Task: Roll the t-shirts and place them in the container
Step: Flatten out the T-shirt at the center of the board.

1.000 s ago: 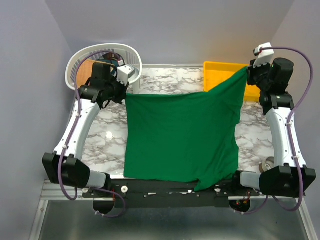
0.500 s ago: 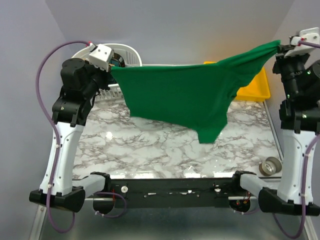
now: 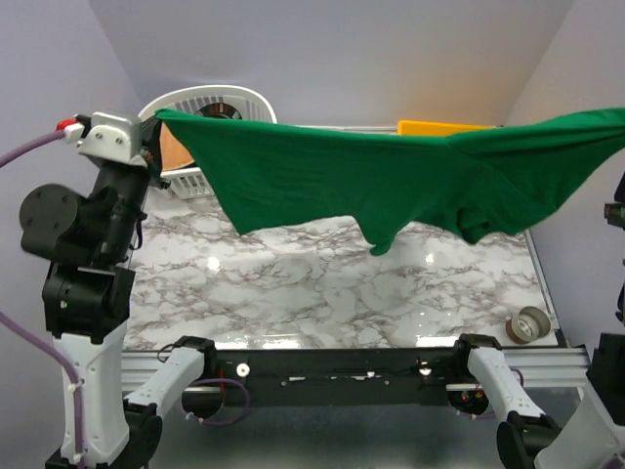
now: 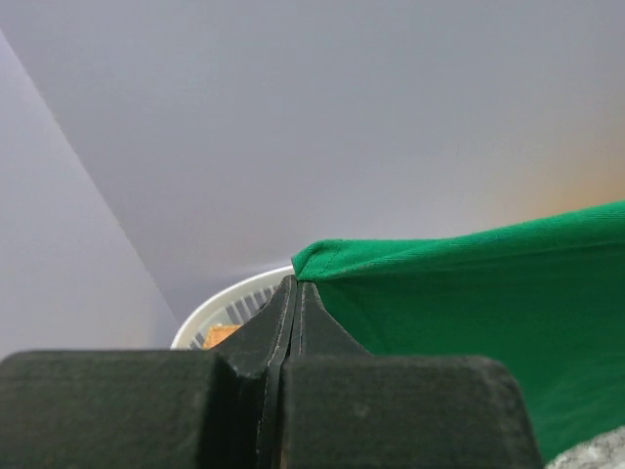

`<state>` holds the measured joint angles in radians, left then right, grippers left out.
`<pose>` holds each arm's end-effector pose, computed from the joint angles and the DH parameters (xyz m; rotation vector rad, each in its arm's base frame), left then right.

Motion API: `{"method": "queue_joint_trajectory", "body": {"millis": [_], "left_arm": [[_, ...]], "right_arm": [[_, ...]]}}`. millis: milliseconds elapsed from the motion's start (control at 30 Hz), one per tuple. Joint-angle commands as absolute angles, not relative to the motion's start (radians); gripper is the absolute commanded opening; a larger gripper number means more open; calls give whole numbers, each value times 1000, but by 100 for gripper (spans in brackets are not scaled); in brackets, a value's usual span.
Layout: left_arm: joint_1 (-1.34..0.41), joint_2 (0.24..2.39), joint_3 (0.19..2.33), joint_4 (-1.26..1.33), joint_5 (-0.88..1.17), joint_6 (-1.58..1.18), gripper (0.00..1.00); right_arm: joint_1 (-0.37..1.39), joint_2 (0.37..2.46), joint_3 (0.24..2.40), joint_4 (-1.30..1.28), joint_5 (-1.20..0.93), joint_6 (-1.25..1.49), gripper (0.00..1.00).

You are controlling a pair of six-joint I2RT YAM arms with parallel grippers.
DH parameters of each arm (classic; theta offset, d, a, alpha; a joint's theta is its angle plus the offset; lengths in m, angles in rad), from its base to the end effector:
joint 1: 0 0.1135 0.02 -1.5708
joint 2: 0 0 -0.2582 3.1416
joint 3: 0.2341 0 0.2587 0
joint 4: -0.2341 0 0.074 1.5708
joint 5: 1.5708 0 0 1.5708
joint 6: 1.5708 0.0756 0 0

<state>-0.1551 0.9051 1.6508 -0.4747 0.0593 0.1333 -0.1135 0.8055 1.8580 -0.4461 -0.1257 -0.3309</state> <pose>0.1462 -0.0274 0.5714 0.2369 1.2787 -0.0572 0.0369 0.0053 0.6330 -0.2208 0.9500 -0.3483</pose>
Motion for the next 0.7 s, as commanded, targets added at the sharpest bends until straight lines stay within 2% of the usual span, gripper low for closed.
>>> {"method": "queue_joint_trajectory", "body": {"millis": [0,200,300,533,667], "left_arm": [[-126,804,1677,-422,8,127,0],[-123,713,1700,-420,23,143,0],[-124,716,1707,-439,23,146,0],[-124,819,1614,-500,46,176,0],[-123,896,1417,-517,119,190,0]], "right_arm": [[-124,744,1931,-532,-121,-374,0],[-124,726,2043,-569,-123,-394,0],[-124,729,2031,-539,-109,-413,0],[-124,785,1843,-414,-138,-402,0],[-124,836,1645,-387,-245,-379,0]]}}
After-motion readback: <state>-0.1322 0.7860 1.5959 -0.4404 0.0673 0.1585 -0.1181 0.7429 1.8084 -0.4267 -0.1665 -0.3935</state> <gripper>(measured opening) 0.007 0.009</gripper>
